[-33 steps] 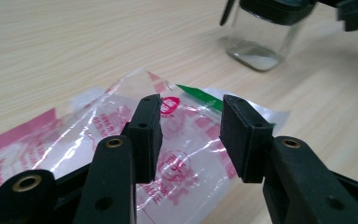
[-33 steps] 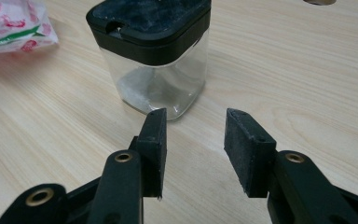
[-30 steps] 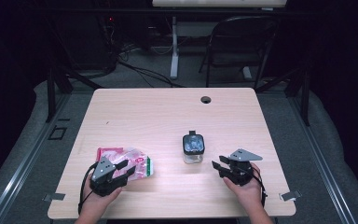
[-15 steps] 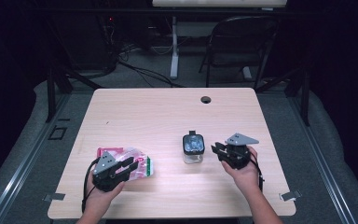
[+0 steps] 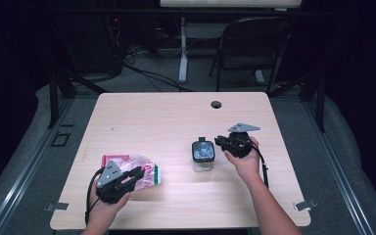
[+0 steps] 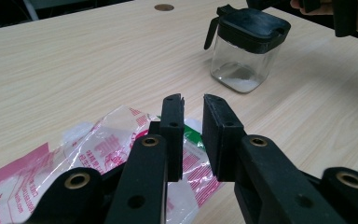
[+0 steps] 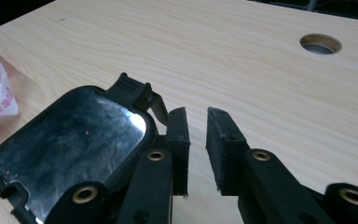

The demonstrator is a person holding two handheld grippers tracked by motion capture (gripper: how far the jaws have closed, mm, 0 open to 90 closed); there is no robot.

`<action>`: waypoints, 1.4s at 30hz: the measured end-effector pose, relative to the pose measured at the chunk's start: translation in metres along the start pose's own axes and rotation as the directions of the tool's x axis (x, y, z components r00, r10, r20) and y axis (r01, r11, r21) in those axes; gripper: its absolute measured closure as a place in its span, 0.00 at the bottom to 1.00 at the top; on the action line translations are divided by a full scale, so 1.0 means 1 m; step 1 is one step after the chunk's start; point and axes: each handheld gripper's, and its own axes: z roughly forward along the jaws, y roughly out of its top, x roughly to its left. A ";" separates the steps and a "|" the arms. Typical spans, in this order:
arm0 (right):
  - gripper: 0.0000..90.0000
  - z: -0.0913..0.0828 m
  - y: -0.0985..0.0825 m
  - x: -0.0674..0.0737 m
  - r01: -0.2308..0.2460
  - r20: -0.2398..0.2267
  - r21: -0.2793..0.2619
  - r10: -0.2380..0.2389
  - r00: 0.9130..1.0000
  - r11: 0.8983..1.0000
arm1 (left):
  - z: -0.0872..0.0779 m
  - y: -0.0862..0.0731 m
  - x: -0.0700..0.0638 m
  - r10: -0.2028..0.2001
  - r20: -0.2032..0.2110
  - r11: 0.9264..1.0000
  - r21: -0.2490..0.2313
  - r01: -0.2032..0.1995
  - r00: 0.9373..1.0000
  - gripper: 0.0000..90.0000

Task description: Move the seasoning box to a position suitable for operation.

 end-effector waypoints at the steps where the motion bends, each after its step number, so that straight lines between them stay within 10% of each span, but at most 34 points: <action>1: 0.88 0.004 0.004 0.001 0.020 -0.007 0.009 -0.020 1.000 1.000 | -0.001 0.000 0.000 -0.004 -0.005 1.000 0.000 0.004 1.000 0.88; 19: 0.93 0.026 0.011 -0.002 -0.011 -0.109 0.031 0.014 0.994 0.999 | 0.005 0.005 -0.023 -0.008 -0.011 1.000 0.013 0.008 1.000 0.91; 42: 0.92 -0.019 -0.018 0.052 0.101 -0.182 0.082 -0.085 0.980 0.992 | 0.040 0.010 -0.055 0.055 0.057 0.997 0.055 -0.058 0.997 0.92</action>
